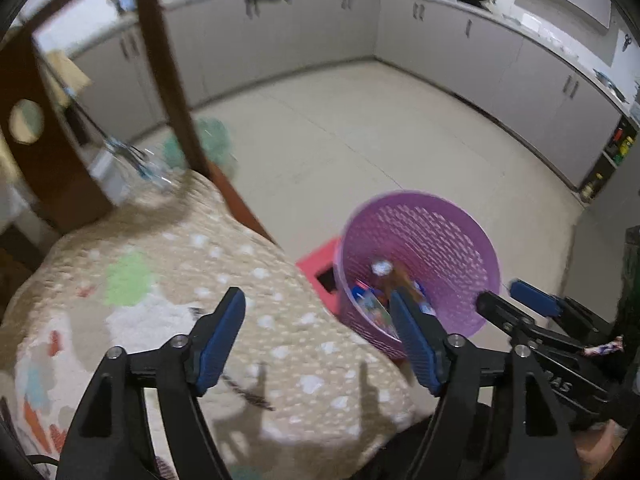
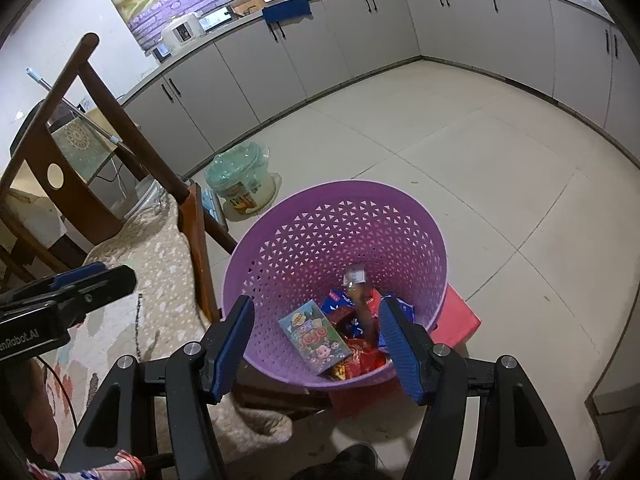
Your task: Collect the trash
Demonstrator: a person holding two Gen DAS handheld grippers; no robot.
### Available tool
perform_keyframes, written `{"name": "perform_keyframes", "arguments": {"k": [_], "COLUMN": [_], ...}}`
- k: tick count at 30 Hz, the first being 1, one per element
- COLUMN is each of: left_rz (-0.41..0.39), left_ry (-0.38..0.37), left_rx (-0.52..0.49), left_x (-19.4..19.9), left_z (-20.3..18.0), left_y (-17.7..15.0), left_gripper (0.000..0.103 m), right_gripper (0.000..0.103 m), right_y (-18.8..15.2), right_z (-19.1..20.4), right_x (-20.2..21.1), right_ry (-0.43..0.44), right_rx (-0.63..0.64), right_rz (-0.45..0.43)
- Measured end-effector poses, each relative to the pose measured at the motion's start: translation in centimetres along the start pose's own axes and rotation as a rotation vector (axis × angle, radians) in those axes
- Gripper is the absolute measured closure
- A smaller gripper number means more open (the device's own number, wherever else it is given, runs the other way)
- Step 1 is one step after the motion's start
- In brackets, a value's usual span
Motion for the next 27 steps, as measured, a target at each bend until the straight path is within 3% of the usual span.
{"name": "perform_keyframes", "arguments": {"k": [7, 14, 27], "left_rz": [-0.257, -0.398, -0.270], "left_ry": [0.152, 0.193, 0.112], "left_rx": [0.065, 0.064, 0.078], "left_x": [7.3, 12.3, 12.1], "left_z": [2.1, 2.4, 2.3], "left_y": [-1.4, -2.7, -5.5], "left_gripper": [0.004, 0.000, 0.000], "right_gripper": [0.030, 0.028, 0.023], "right_y": [-1.4, -3.0, -5.9], "right_z": [1.5, 3.4, 4.7], "right_x": [2.6, 4.8, 7.7], "right_ry": [-0.019, -0.027, -0.109], "right_rx": [0.021, 0.041, 0.083], "right_rz": [-0.027, -0.047, -0.058]}}
Point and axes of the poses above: each gripper's, at about its wrist camera, not at the fingertips, and x roughly against the way its jaws point, z to its left, y to its top, the point moved 5 cm from there along -x, roughly the way its jaws point, and after that the axes turned 10 degrees about z, right-handed, at the moved point
